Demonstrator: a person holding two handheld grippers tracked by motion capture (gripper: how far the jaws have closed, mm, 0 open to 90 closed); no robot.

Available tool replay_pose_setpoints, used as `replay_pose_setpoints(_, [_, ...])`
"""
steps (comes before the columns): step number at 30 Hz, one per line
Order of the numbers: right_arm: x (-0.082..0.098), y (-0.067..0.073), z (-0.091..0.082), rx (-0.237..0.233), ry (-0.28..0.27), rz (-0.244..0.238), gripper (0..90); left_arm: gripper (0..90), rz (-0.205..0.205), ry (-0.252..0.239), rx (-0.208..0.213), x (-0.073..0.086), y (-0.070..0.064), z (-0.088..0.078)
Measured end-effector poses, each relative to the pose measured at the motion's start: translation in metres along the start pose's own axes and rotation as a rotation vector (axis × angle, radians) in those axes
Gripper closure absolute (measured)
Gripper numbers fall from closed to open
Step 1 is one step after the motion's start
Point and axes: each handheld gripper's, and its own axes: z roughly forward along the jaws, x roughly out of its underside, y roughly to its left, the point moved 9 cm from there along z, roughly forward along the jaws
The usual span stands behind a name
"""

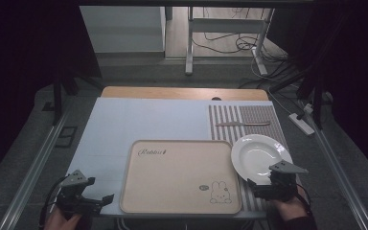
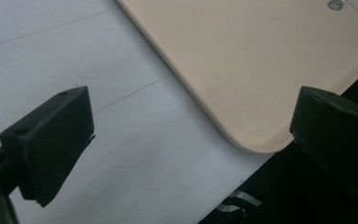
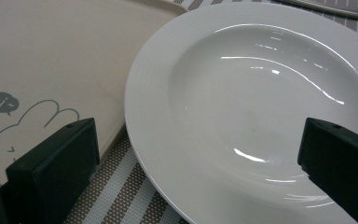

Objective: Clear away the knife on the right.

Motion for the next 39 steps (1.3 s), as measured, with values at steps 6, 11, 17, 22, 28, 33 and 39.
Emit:
replay_pose_setpoints(6, [0.001,0.001,0.002,-0.018,0.019,0.002,0.0,0.7,0.000,0.000,0.002,0.000,0.000,0.000])
replay_pose_setpoints(11, [0.002,0.003,0.002,-0.014,0.027,-0.020,0.0,0.7,0.001,0.000,0.002,0.000,0.000,0.000])
replay_pose_setpoints(17, [0.001,0.003,0.002,-0.019,0.026,-0.020,0.0,0.7,0.004,0.001,0.001,0.000,0.000,0.000])
replay_pose_setpoints(22, [0.001,0.004,0.002,-0.016,0.030,-0.028,0.0,0.7,0.000,-0.003,0.003,0.000,0.000,0.000])
replay_pose_setpoints(28, [-0.002,0.004,0.002,-0.019,0.016,-0.020,0.0,0.7,-0.002,-0.003,0.004,0.000,0.000,0.000])
replay_pose_setpoints(33, [-0.007,0.006,0.002,-0.032,0.001,-0.025,0.0,0.7,-0.003,-0.003,0.004,0.000,0.000,0.000])
replay_pose_setpoints(39, [-0.009,0.006,0.006,-0.039,0.003,-0.035,0.0,0.7,-0.004,-0.002,0.003,0.000,0.000,0.000])
